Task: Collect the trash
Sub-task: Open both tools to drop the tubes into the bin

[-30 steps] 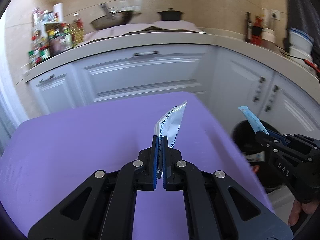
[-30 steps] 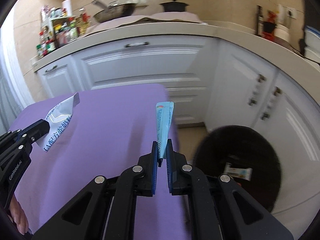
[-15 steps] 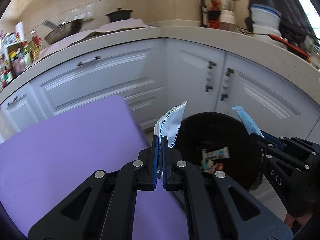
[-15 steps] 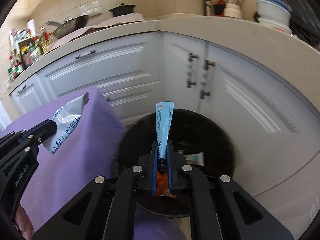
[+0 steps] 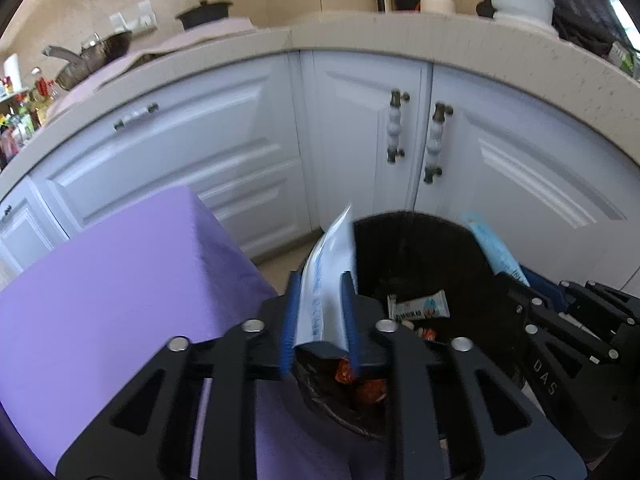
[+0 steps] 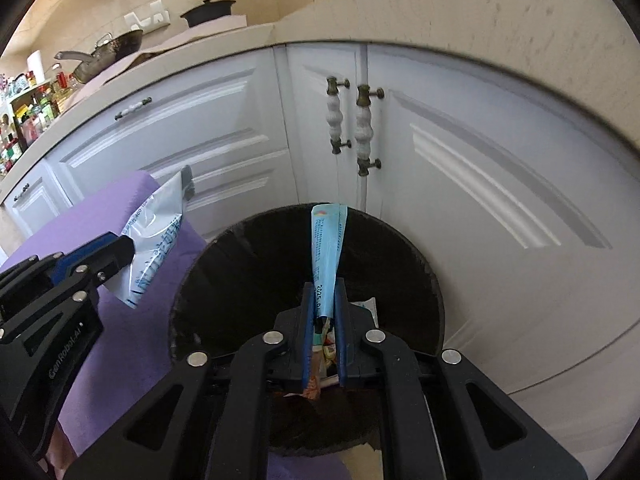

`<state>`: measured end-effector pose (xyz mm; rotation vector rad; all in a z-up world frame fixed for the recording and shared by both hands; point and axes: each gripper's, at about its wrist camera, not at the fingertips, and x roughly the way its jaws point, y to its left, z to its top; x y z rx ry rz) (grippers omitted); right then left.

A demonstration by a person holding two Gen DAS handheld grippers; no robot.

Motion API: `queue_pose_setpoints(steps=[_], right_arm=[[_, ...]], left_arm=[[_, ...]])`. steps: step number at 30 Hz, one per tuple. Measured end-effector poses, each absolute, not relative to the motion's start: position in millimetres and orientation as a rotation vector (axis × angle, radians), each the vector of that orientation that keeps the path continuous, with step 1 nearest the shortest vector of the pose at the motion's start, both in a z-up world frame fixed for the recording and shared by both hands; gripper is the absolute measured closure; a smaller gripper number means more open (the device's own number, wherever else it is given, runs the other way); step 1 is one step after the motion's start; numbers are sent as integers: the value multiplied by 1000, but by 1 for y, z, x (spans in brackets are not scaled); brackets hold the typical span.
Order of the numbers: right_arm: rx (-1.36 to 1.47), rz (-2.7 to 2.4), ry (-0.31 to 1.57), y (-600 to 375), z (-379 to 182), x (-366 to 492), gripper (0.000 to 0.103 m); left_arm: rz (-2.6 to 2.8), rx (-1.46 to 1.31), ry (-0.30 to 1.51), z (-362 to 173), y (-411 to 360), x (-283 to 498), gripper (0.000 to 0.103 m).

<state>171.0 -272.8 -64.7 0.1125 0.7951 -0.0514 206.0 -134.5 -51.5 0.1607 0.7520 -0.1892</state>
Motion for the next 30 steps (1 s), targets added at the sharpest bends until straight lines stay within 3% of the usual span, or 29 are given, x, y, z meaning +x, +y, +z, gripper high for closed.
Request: queue_pose_setpoints(steps=[5,10,13,20,30], right_arm=[[123,-65,796,-279,-69,173,86],[123,-75,785,-282,-67,170,81],[122,-82,777,-283,-63,167,74],[100,-103,736,-281,-46,151,54],[69,-114,664,-272,-14,116,38]], left_arm=[[-176,152,726,-48,-134,206,56],[-175,144,718,-43,-130,200,51],[-171,137,703,-38,-127,195,41],[-175,110,659,-18,-115,173,29],[-147,106,568,11,-94,126,15]])
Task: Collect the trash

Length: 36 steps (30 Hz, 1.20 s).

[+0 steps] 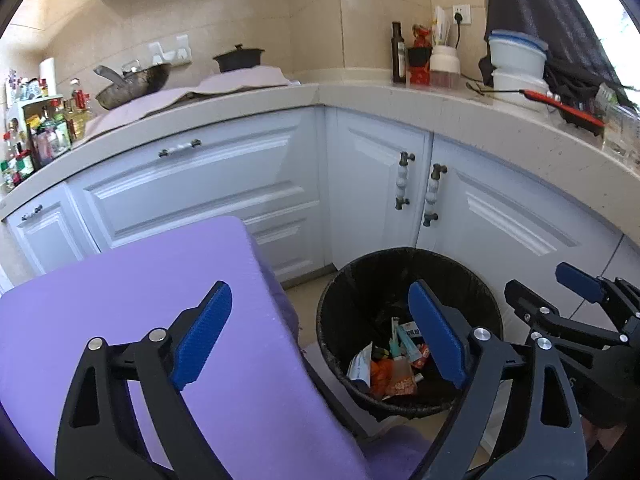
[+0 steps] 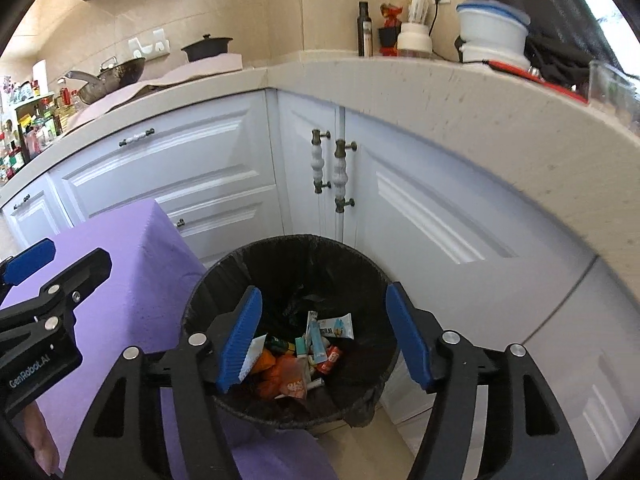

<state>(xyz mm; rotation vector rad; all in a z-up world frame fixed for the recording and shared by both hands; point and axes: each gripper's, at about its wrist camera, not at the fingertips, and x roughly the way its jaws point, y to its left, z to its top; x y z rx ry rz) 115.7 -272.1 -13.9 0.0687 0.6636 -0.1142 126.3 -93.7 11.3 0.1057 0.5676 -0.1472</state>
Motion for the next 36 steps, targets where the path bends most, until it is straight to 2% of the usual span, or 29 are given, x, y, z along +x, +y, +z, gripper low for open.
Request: queue_pose_setpoints(steps=[13,36], right_arm=[[41,-126,604,-264,9,68,31],[33,-140,560,-260,23,27,28]], left_arm=[[-154,94,530,25,-74,74,11],[-163,77,497,36,-67,40,9]])
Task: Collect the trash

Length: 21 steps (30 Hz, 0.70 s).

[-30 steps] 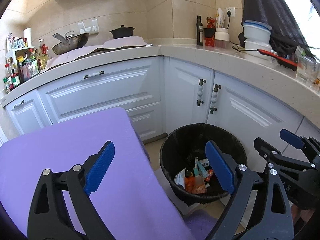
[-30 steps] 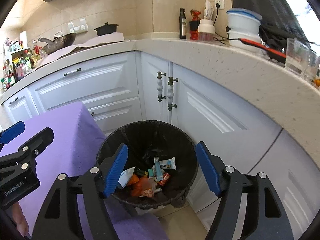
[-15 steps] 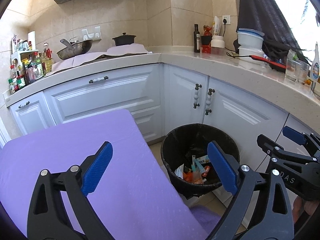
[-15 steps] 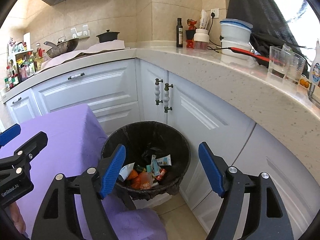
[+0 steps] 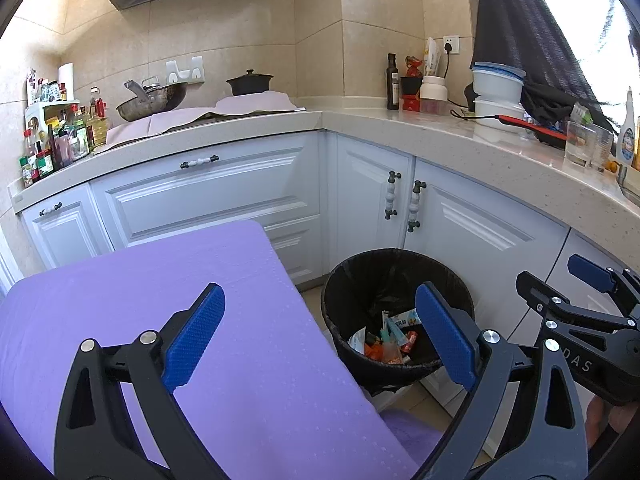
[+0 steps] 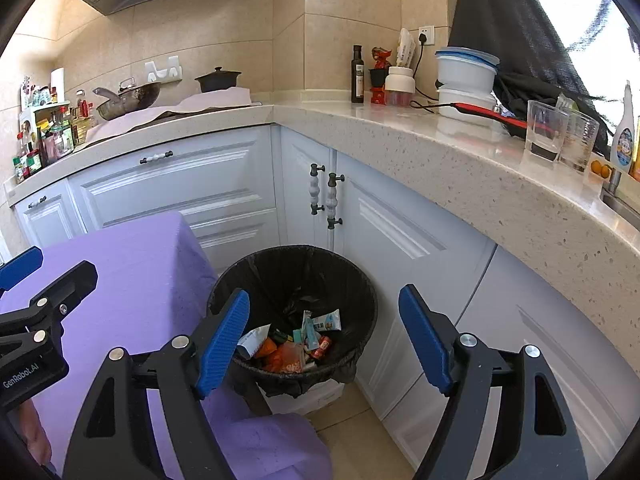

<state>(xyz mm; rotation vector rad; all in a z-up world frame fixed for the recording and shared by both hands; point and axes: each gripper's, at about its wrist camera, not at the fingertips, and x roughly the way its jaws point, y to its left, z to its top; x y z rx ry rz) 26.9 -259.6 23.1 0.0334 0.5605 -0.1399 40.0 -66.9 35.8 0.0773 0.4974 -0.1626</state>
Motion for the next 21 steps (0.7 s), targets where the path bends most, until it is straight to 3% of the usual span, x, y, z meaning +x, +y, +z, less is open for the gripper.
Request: queue_pose_setpoints(steps=[21], right_arm=[[39,-149,555,-261,23,23,28]], left_arm=[[-153,72,521,30,-68,45,9]])
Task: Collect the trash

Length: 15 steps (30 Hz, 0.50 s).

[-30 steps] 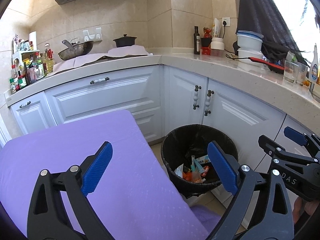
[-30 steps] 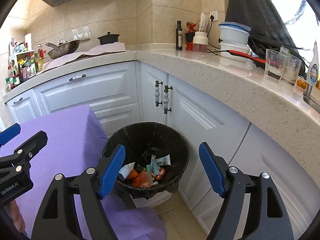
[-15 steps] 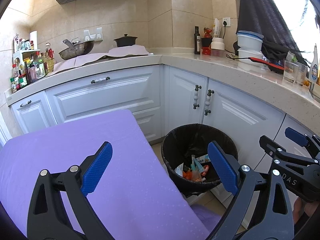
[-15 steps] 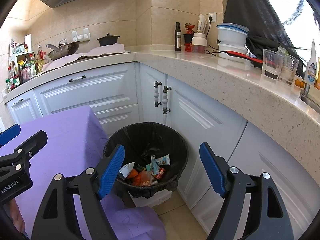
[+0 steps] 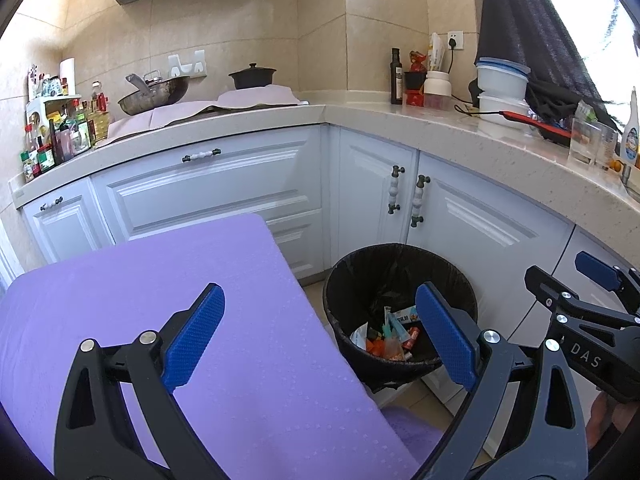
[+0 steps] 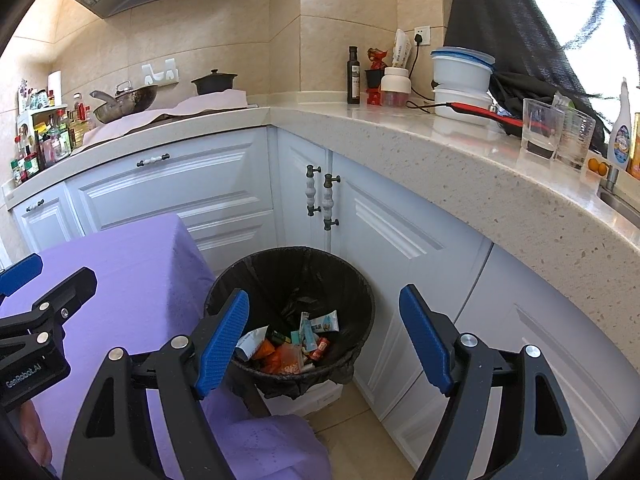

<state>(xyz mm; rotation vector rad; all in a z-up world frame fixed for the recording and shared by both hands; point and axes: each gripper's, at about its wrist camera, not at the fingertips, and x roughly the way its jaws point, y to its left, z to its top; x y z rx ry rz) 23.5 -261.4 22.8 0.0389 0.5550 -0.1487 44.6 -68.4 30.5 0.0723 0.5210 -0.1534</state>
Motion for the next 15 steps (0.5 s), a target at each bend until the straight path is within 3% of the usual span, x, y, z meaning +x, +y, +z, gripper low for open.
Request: queue_pose_setpoints(steps=[15], right_arm=[[40,-151,563,-263,22,26,27]], left_arm=[[-150,60,545,26,-68,50,9]])
